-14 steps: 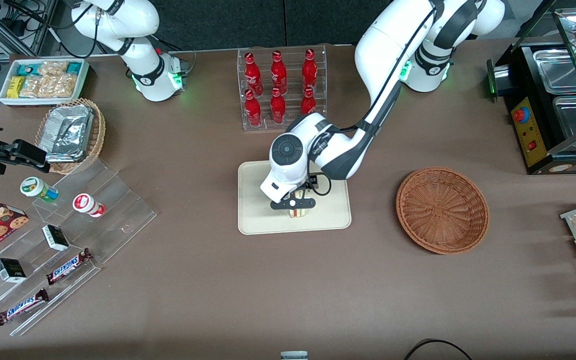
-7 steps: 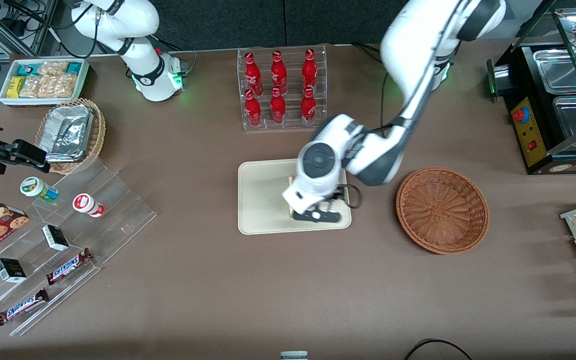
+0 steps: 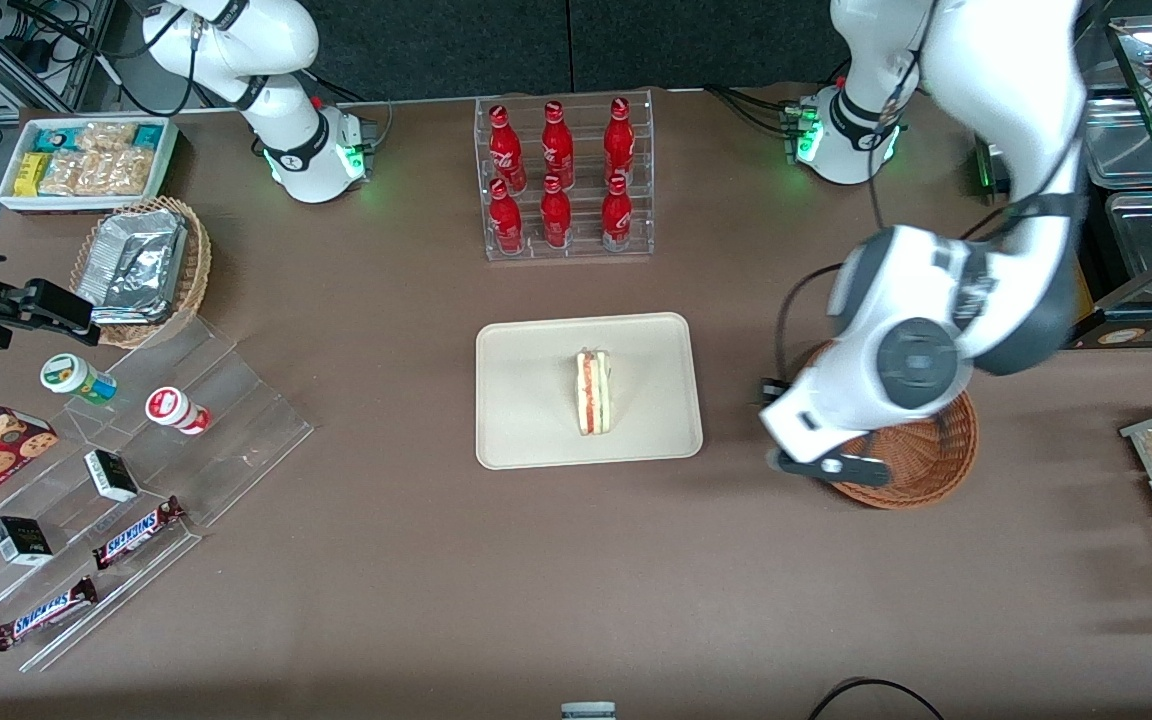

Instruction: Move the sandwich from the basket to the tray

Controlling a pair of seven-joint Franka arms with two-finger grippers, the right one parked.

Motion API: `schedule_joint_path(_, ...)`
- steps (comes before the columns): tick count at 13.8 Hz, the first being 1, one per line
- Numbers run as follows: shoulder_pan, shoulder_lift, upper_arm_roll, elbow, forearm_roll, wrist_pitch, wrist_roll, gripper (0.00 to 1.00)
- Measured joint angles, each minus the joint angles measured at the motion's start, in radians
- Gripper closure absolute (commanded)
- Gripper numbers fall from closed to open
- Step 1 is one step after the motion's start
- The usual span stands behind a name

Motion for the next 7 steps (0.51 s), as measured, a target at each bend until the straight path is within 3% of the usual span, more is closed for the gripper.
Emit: schedule_joint_path(7,0.14,-0.133,0.0,-0.096,-0.001,0.0,0.066,0.0)
